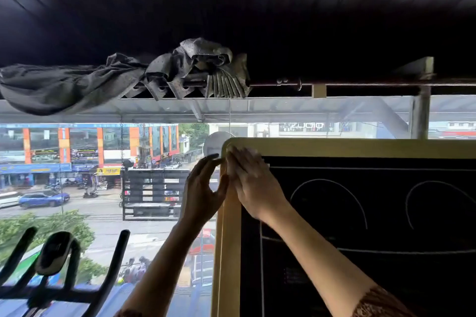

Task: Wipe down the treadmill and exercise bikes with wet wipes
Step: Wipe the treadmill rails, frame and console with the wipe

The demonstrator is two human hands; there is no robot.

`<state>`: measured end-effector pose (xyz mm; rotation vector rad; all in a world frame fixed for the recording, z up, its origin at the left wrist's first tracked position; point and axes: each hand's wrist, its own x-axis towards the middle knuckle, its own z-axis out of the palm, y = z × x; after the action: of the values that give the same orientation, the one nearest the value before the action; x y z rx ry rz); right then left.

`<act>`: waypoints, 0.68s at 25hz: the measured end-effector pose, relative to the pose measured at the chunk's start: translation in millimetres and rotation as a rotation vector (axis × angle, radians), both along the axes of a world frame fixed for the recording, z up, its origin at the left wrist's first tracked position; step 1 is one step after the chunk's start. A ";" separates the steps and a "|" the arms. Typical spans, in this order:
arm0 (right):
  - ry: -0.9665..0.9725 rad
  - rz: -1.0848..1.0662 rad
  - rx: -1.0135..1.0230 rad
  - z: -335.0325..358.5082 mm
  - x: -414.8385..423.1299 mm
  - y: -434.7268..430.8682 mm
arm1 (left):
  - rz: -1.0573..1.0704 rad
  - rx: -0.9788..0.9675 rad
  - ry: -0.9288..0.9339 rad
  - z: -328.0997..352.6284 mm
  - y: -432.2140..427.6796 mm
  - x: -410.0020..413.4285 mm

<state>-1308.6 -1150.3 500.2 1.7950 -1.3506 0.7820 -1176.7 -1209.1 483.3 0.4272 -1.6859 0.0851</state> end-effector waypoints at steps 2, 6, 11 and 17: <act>-0.031 -0.027 0.068 34.9 0.4 -13.8 | -0.040 0.018 -0.004 7.7 -12.5 -0.7; -0.079 -0.052 0.078 36.1 -1.7 -18.5 | -0.151 0.003 0.006 11.2 -20.5 -2.0; -0.019 -0.022 0.073 16.2 3.5 -1.0 | -0.159 -0.035 0.020 3.1 -24.4 -2.3; -0.335 -0.374 0.035 31.0 -44.8 11.4 | -0.095 -0.106 -0.041 13.6 -16.1 -25.4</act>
<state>-1353.4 -1138.9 531.3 1.4121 -1.8604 0.8785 -1202.1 -1225.2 497.0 0.2670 -1.7308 0.1137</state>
